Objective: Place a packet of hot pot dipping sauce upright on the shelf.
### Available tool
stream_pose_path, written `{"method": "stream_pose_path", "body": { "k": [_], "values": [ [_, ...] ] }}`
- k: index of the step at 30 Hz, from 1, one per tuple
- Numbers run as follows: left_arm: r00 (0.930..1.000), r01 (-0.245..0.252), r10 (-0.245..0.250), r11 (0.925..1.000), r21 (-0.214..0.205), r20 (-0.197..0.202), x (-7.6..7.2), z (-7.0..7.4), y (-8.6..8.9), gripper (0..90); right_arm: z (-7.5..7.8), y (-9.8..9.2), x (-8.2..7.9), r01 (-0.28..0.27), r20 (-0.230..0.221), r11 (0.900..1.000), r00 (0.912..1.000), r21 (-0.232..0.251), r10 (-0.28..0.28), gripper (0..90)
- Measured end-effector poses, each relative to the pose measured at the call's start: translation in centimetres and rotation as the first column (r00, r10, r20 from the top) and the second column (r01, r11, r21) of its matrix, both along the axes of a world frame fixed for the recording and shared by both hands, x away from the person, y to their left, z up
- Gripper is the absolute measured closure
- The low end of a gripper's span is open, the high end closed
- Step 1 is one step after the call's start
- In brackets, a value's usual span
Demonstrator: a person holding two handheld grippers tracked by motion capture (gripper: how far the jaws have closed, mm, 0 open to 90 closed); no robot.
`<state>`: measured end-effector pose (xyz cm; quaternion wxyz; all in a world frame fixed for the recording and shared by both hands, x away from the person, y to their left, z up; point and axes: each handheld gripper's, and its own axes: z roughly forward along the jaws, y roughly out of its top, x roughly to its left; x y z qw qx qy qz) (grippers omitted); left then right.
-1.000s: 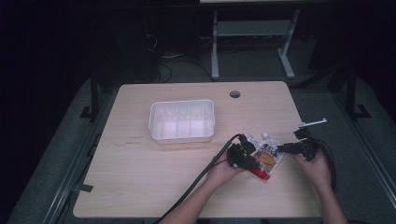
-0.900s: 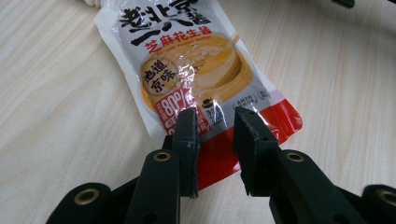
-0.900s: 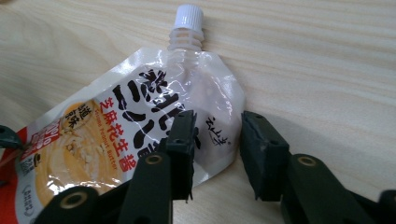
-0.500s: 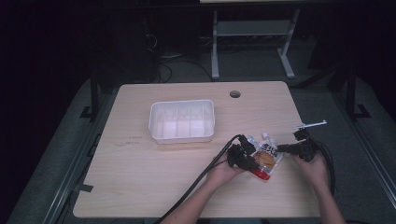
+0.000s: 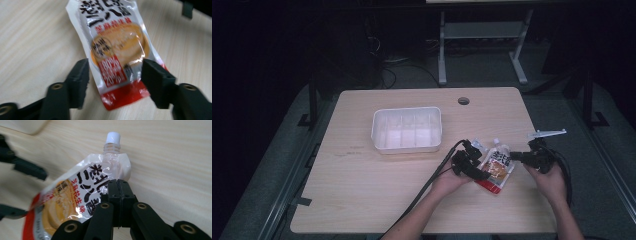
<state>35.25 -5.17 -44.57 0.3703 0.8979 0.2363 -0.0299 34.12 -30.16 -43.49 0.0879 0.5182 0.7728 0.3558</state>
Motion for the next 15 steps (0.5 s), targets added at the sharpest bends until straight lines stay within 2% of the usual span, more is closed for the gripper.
{"method": "stream_pose_path", "body": {
  "k": [1, 2, 3, 6, 7, 8, 11, 12, 14, 15],
  "values": [
    [1.0, 0.0, 0.0, 1.0, 0.0, 0.0, 0.0, 0.0, 0.0, 35.4, 0.3, 0.0, -0.2, -0.008, 0.013, 1.0, 0.9999, 0.003, 0.008, 89.7],
    [0.9999, -0.007, 0.007, 0.9997, -0.023, -0.012, 0.3, 0.1, 0.2, 30.9, 0.3, 0.0, -0.2, -0.008, 0.013, 1.0, 0.9999, 0.003, 0.008, 89.7],
    [0.9995, -0.021, 0.02, 0.9988, -0.045, -0.026, 0.6, 0.2, 0.5, 27.8, 1.3, 0.3, -0.8, -0.024, 0.051, 0.9997, 0.9984, 0.01, 0.023, 89.8],
    [0.9969, -0.016, 0.008, 0.9955, -0.094, -0.078, 1.1, 0.2, 0.9, 24.3, 2.6, 0.7, -1.7, -0.06, 0.099, 0.998, 0.9934, 0.022, 0.057, 89.8],
    [0.9969, -0.016, 0.008, 0.9955, -0.094, -0.078, 1.1, 0.2, 0.9, 23.5, 2.9, 0.8, -2.0, -0.072, 0.116, 0.997, 0.9909, 0.028, 0.069, 89.8],
    [0.9951, -0.009, -0.002, 0.9939, -0.11, -0.099, 1.3, 0.1, 1.0, 23.4, 3.2, 1.0, -2.3, -0.084, 0.124, 0.9958, 0.9891, 0.035, 0.08, 89.8],
    [0.9934, 0.007, -0.021, 0.9931, -0.117, -0.113, 1.5, -0.1, 1.0, 23.5, 4.0, 1.5, -2.9, -0.12, 0.154, 0.992, 0.9815, 0.038, 0.113, 89.8],
    [0.9934, 0.007, -0.021, 0.9931, -0.117, -0.113, 1.5, -0.1, 1.0, 23.5, 4.0, 1.5, -2.9, -0.12, 0.154, 0.992, 0.9815, 0.038, 0.113, 89.8],
    [0.9908, 0.015, -0.033, 0.9912, -0.131, -0.131, 1.6, -0.3, 1.0, 23.6, 4.6, 2.1, -3.3, -0.162, 0.179, 0.9858, 0.9721, 0.044, 0.152, 89.8],
    [0.9886, 0.019, -0.04, 0.9897, -0.142, -0.145, 1.6, -0.3, 1.0, 24.2, 4.8, 2.2, -3.3, -0.17, 0.181, 0.9844, 0.9705, 0.045, 0.159, 89.9]
  ]
}}
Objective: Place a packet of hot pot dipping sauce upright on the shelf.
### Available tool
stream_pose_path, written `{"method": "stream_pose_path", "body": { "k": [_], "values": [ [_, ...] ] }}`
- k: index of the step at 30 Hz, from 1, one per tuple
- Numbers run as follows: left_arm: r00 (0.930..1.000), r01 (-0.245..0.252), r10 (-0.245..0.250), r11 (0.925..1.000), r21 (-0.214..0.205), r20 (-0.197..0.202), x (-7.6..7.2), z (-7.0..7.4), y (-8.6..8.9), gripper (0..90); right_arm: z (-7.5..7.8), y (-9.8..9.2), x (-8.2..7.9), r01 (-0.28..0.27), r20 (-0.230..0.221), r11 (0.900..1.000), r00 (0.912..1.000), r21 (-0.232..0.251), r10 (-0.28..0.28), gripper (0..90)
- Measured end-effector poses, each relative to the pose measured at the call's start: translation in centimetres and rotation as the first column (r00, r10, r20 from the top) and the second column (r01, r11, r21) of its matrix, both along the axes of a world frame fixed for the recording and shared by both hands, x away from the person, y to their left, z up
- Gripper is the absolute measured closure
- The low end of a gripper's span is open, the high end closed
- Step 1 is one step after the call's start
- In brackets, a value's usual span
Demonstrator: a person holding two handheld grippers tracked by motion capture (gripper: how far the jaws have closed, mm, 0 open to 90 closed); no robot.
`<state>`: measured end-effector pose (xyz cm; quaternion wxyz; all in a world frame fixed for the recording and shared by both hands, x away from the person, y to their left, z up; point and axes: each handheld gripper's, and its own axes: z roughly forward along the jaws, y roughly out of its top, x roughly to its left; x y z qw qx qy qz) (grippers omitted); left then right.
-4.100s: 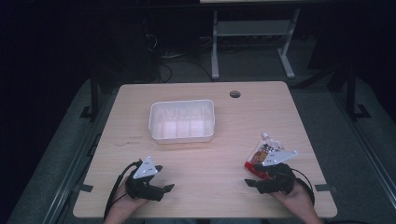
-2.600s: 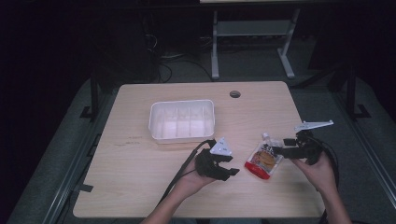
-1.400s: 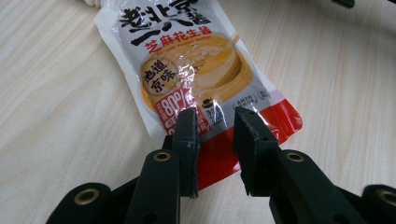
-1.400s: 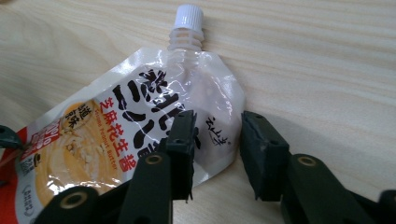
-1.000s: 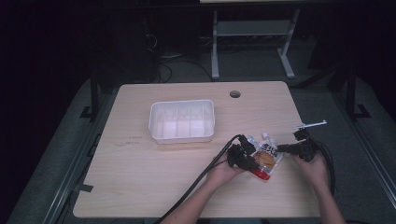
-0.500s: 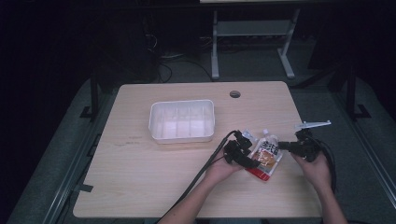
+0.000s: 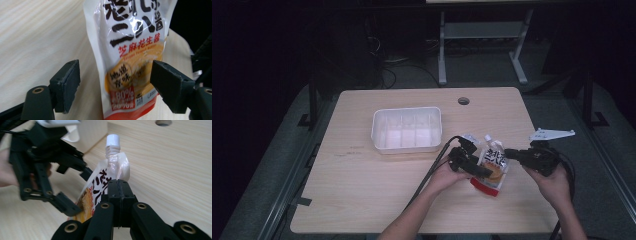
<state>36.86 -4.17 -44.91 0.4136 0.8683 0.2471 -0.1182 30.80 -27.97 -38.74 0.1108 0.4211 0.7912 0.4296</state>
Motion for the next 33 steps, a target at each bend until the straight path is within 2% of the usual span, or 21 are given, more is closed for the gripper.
{"method": "stream_pose_path", "body": {
  "k": [2, 3, 4, 6, 8, 9, 11, 13, 14, 15, 17, 18, 21, 25, 28, 29, 31, 32, 33],
  "values": [
    [0.9999, 0.007, -0.007, 1.0, -0.005, -0.009, 0.0, 0.0, 0.0, 29.0, 0.2, 0.2, -0.1, -0.009, 0.007, 1.0, 0.9999, 0.002, 0.009, 89.8],
    [0.9993, 0.028, -0.028, 0.9995, -0.014, -0.025, 0.1, -0.1, 0.0, 29.0, 0.3, 0.3, -0.2, -0.016, 0.011, 0.9999, 0.9998, 0.002, 0.016, 89.8],
    [0.9977, 0.055, -0.056, 0.9979, -0.034, -0.039, 0.1, 0.0, 0.1, 37.5, 0.5, 0.5, -0.3, -0.03, 0.019, 0.9996, 0.9994, 0.001, 0.03, 89.8],
    [0.9967, 0.068, -0.07, 0.9965, -0.048, -0.041, 0.0, 0.1, 0.2, 50.5, 0.6, 0.6, -0.4, -0.039, 0.023, 0.9992, 0.999, -0.001, 0.039, 89.8],
    [0.996, 0.087, -0.088, 0.9953, -0.042, -0.018, -0.1, 0.4, 0.4, 58.4, 0.6, 0.6, -0.4, -0.043, 0.023, 0.9991, 0.9988, 0.004, 0.043, 89.7],
    [0.9958, 0.088, -0.089, 0.9952, -0.043, -0.021, -0.1, 0.5, 0.5, 65.1, 0.6, 0.5, -0.4, -0.044, 0.019, 0.999, 0.9989, 0.006, 0.044, 89.7],
    [0.9941, 0.1, -0.102, 0.9935, -0.054, -0.037, -0.1, 0.6, 0.7, 73.9, 0.5, 0.3, -0.3, -0.046, 0.017, 0.9989, 0.9988, 0.013, 0.046, 89.5],
    [0.9931, 0.116, -0.116, 0.9922, -0.046, -0.012, -0.4, 0.9, 0.6, 79.1, 0.4, 0.2, -0.3, -0.058, 0.013, 0.9978, 0.9982, 0.032, 0.058, 89.2],
    [0.9931, 0.116, -0.116, 0.9922, -0.046, -0.012, -0.4, 0.9, 0.6, 80.9, 0.4, 0.1, -0.3, -0.061, 0.011, 0.9975, 0.9981, 0.035, 0.061, 88.9],
    [0.9919, 0.126, -0.125, 0.9915, -0.033, 0.022, -0.8, 1.2, 0.4, 82.5, 0.3, 0.0, -0.2, -0.065, 0.012, 0.9972, 0.9979, 0.039, 0.064, 88.1],
    [0.9903, 0.135, -0.134, 0.9905, -0.027, 0.037, -1.0, 1.3, 0.3, 83.6, 0.3, -0.1, -0.2, -0.07, 0.01, 0.9965, 0.9975, 0.045, 0.07, 86.8],
    [0.9895, 0.136, -0.135, 0.9904, -0.022, 0.053, -1.2, 1.4, 0.2, 84.7, 0.2, -0.5, -0.1, -0.076, 0.001, 0.9953, 0.9971, 0.06, 0.076, 74.4],
    [0.9869, 0.144, -0.143, 0.9895, -0.014, 0.075, -1.4, 1.7, 0.2, 85.3, -0.2, -1.3, 0.3, -0.076, -0.033, 0.9928, 0.9963, 0.093, 0.08, 57.5],
    [0.9822, 0.155, -0.154, 0.988, -0.001, 0.108, -1.8, 2.1, 0.2, 85.6, -1.3, -1.8, 0.8, -0.067, -0.064, 0.9923, 0.9953, 0.105, 0.074, 47.6],
    [0.9807, 0.159, -0.158, 0.9872, -0.001, 0.115, -1.9, 2.1, 0.2, 85.7, -2.1, -2.0, 1.3, -0.088, -0.105, 0.9851, 0.9889, 0.148, 0.104, 44.3],
    [0.9801, 0.162, -0.161, 0.9867, -0.001, 0.116, -1.9, 2.1, 0.2, 85.8, -2.4, -2.0, 1.5, -0.101, -0.128, 0.9797, 0.984, 0.173, 0.124, 43.3],
    [0.9781, 0.172, -0.17, 0.9851, -0.008, 0.121, -2.0, 2.1, 0.2, 85.9, -2.8, -1.7, 1.8, -0.134, -0.145, 0.9676, 0.9752, 0.214, 0.167, 43.9],
    [0.9781, 0.172, -0.17, 0.9851, -0.008, 0.121, -2.0, 2.1, 0.2, 86.0, -2.9, -1.5, 1.9, -0.15, -0.147, 0.9632, 0.9715, 0.223, 0.186, 44.6],
    [0.9744, 0.182, -0.18, 0.9832, -0.007, 0.135, -2.2, 2.2, 0.1, 86.0, -3.0, -1.3, 1.9, -0.165, -0.157, 0.9596, 0.9665, 0.228, 0.204, 46.3]
  ]
}}
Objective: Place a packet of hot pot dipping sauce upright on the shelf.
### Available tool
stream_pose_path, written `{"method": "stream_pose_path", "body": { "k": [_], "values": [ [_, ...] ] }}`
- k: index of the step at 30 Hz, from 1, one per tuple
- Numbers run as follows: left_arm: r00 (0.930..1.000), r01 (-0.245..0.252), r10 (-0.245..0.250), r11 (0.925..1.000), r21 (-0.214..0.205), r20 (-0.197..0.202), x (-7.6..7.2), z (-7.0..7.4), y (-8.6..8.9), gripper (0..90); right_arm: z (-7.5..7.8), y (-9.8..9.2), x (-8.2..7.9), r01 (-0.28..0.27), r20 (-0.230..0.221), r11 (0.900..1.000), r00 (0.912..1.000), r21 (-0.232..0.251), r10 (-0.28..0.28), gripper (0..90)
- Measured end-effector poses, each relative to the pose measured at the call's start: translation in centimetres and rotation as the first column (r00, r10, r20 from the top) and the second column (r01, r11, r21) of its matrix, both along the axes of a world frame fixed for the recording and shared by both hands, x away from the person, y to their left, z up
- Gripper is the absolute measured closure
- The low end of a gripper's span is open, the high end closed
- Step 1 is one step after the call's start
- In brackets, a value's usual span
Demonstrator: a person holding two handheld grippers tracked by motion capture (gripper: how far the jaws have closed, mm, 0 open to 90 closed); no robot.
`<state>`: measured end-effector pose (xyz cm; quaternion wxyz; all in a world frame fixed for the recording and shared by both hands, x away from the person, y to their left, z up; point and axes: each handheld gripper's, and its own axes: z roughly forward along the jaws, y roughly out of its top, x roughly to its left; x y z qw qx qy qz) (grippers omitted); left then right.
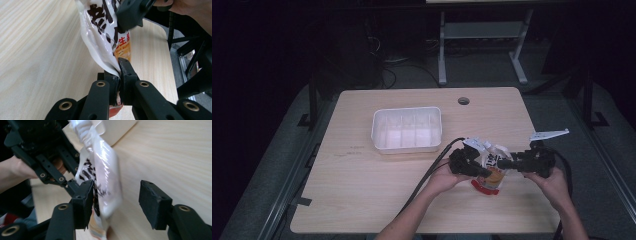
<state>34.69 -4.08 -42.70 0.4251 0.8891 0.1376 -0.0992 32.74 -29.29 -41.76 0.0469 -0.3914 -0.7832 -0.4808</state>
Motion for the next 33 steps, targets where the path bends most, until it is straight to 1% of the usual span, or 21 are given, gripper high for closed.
{"method": "stream_pose_path", "body": {
  "k": [2, 4, 5, 6, 7, 10, 12, 13, 15, 16, 17, 19, 22, 23, 24, 25, 26, 27, 31, 32, 33],
  "values": [
    [0.9999, 0.007, -0.007, 1.0, 0.002, 0.007, -0.1, 0.1, -0.1, 86.0, -0.1, 0.3, 0.1, -0.025, -0.011, 0.9994, 0.9996, 0.022, 0.026, 51.5],
    [0.9999, 0.01, -0.01, 0.9999, 0.001, 0.006, -0.2, 0.0, -0.2, 86.0, -0.1, 0.4, 0.0, -0.044, -0.004, 0.9978, 0.999, 0.05, 0.044, 59.4],
    [0.9999, 0.01, -0.01, 0.9999, 0.001, 0.006, -0.2, 0.0, -0.2, 86.0, -0.1, 0.4, 0.0, -0.044, -0.004, 0.9978, 0.999, 0.05, 0.044, 59.4],
    [0.9999, 0.009, -0.009, 0.9999, 0.006, 0.009, -0.2, 0.0, -0.2, 86.0, 0.1, 0.4, -0.1, -0.046, 0.004, 0.9972, 0.999, 0.059, 0.045, 63.5],
    [1.0, 0.007, -0.007, 0.9999, 0.01, 0.006, -0.2, 0.0, -0.1, 86.0, 0.5, 0.3, -0.3, -0.045, 0.034, 0.9962, 0.9985, 0.074, 0.043, 70.5],
    [1.0, 0.003, -0.003, 0.9999, 0.012, 0.001, -0.1, -0.1, 0.0, 85.9, 1.0, 0.0, -0.6, -0.032, 0.054, 0.9964, 0.9981, 0.079, 0.028, 76.1],
    [1.0, 0.002, -0.002, 0.9999, 0.012, -0.002, 0.0, -0.1, 0.0, 85.9, 1.1, -0.1, -0.7, -0.028, 0.061, 0.9962, 0.9979, 0.083, 0.023, 77.5],
    [1.0, -0.002, 0.002, 1.0, 0.009, -0.004, 0.0, -0.1, 0.1, 85.7, 1.5, -0.3, -0.9, -0.018, 0.074, 0.9965, 0.9972, 0.081, 0.012, 79.7],
    [1.0, -0.004, 0.004, 0.9999, 0.01, -0.004, 0.0, -0.1, 0.1, 85.5, 1.6, -0.3, -1.0, -0.016, 0.079, 0.997, 0.9968, 0.076, 0.01, 80.4],
    [1.0, -0.005, 0.005, 0.9999, 0.011, -0.002, -0.1, -0.1, 0.2, 85.2, 1.7, -0.1, -1.1, -0.009, 0.083, 0.9981, 0.9966, 0.061, 0.004, 81.6],
    [1.0, -0.005, 0.005, 0.9999, 0.011, -0.002, -0.1, -0.1, 0.2, 84.8, 1.7, -0.1, -1.1, -0.009, 0.083, 0.9981, 0.9966, 0.061, 0.004, 81.6],
    [0.9999, -0.01, 0.01, 0.9998, 0.015, 0.003, 0.0, 0.0, 0.4, 83.4, 2.1, 0.1, -1.2, -0.007, 0.083, 0.9991, 0.9965, 0.042, 0.003, 83.2],
    [0.9993, -0.026, 0.025, 0.9992, 0.032, 0.027, -0.2, 0.1, 0.8, 78.4, 2.5, 0.7, -1.5, -0.006, 0.092, 0.9998, 0.9958, 0.017, 0.005, 84.7],
    [0.9993, -0.026, 0.025, 0.9992, 0.032, 0.027, -0.2, 0.1, 0.8, 76.7, 2.7, 0.9, -1.5, -0.005, 0.093, 0.9999, 0.9957, 0.01, 0.004, 85.0],
    [0.9981, -0.04, 0.037, 0.9981, 0.047, 0.048, -0.3, 0.3, 1.2, 74.1, 2.9, 1.2, -1.6, -0.01, 0.098, 1.0, 0.9951, -0.001, 0.01, 85.2],
    [0.9981, -0.04, 0.037, 0.9981, 0.047, 0.048, -0.3, 0.3, 1.2, 72.4, 2.9, 1.2, -1.6, -0.01, 0.098, 1.0, 0.9951, -0.001, 0.01, 85.2],
    [0.9958, -0.051, 0.046, 0.9974, 0.051, 0.079, -0.6, 0.5, 1.6, 69.9, 3.4, 1.7, -1.8, -0.014, 0.107, 0.9998, 0.9941, -0.014, 0.016, 85.7],
    [0.9941, -0.058, 0.052, 0.9969, 0.054, 0.095, -0.6, 0.7, 1.9, 67.6, 3.6, 1.9, -1.9, -0.016, 0.114, 0.9997, 0.9934, -0.02, 0.018, 85.8],
    [0.9891, -0.074, 0.064, 0.9947, 0.072, 0.132, -1.0, 1.0, 3.1, 59.2, 4.6, 2.6, -2.3, -0.009, 0.132, 0.9992, 0.9912, -0.038, 0.014, 86.2],
    [0.9891, -0.074, 0.064, 0.9947, 0.072, 0.132, -1.0, 1.0, 3.1, 58.6, 4.6, 2.6, -2.3, -0.009, 0.132, 0.9992, 0.9912, -0.038, 0.014, 86.2],
    [0.9868, -0.083, 0.071, 0.9935, 0.079, 0.146, -1.3, 1.0, 3.7, 58.0, 5.0, 2.9, -2.5, 0.007, 0.141, 0.9985, 0.99, -0.054, 0.001, 86.4]
  ]
}}
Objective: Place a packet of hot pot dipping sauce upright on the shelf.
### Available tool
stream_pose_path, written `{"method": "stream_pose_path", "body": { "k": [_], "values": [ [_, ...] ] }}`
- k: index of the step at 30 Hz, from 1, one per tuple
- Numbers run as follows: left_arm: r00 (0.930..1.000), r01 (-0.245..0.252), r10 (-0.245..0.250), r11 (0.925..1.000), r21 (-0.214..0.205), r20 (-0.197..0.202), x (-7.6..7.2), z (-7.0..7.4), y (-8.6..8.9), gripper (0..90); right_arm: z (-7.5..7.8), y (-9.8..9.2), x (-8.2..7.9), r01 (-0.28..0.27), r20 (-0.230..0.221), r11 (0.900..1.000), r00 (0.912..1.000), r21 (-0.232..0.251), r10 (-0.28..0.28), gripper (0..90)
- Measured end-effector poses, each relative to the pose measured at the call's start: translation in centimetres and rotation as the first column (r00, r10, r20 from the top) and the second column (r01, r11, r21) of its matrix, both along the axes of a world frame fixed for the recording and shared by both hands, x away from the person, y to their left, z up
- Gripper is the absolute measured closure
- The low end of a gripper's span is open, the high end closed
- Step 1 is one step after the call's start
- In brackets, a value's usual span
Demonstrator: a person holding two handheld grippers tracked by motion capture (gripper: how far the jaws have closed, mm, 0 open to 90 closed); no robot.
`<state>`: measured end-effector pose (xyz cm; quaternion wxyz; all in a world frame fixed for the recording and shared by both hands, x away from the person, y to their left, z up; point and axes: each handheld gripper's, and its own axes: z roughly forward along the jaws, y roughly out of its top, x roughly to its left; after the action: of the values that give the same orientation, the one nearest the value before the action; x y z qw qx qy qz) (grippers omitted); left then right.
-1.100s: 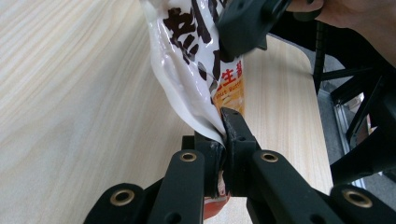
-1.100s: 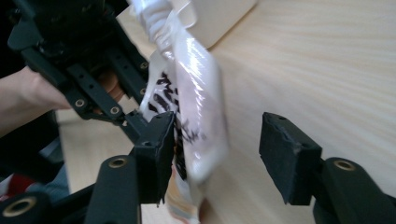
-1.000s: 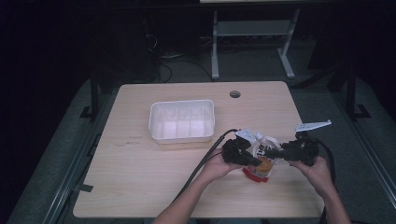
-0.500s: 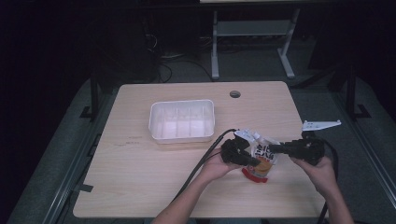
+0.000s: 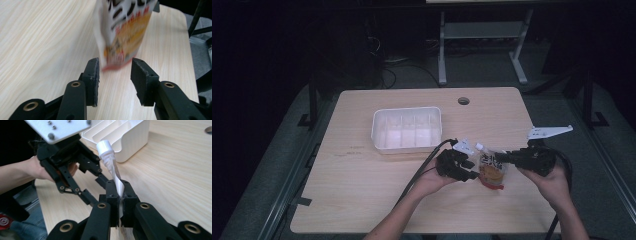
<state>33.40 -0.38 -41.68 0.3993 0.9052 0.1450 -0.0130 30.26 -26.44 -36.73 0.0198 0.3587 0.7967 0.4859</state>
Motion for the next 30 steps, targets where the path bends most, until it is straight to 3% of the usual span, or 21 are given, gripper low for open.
{"method": "stream_pose_path", "body": {
  "k": [11, 18, 25, 30],
  "values": [
    [0.9984, -0.015, 0.014, 0.9995, 0.027, 0.056, -1.5, 0.1, 2.9, 54.6, 1.4, 0.7, 0.5, 0.075, -0.029, 0.9972, 0.9968, -0.002, -0.075, 86.6],
    [0.9953, -0.043, 0.038, 0.9971, 0.062, 0.089, -2.8, -0.5, 4.5, 47.1, 2.1, 1.6, 1.4, 0.087, -0.052, 0.9962, 0.9949, 0.0, -0.087, 86.8],
    [0.9936, -0.046, 0.039, 0.9971, 0.061, 0.106, -3.8, -0.4, 5.7, 42.5, 3.3, 3.1, 2.4, 0.089, -0.055, 0.996, 0.9946, 0.004, -0.089, 86.8],
    [0.99, -0.051, 0.038, 0.9946, 0.091, 0.136, -4.6, -0.5, 6.8, 40.6, 3.8, 3.8, 3.1, 0.094, -0.06, 0.995, 0.9939, 0.034, -0.092, 86.8]
  ]
}}
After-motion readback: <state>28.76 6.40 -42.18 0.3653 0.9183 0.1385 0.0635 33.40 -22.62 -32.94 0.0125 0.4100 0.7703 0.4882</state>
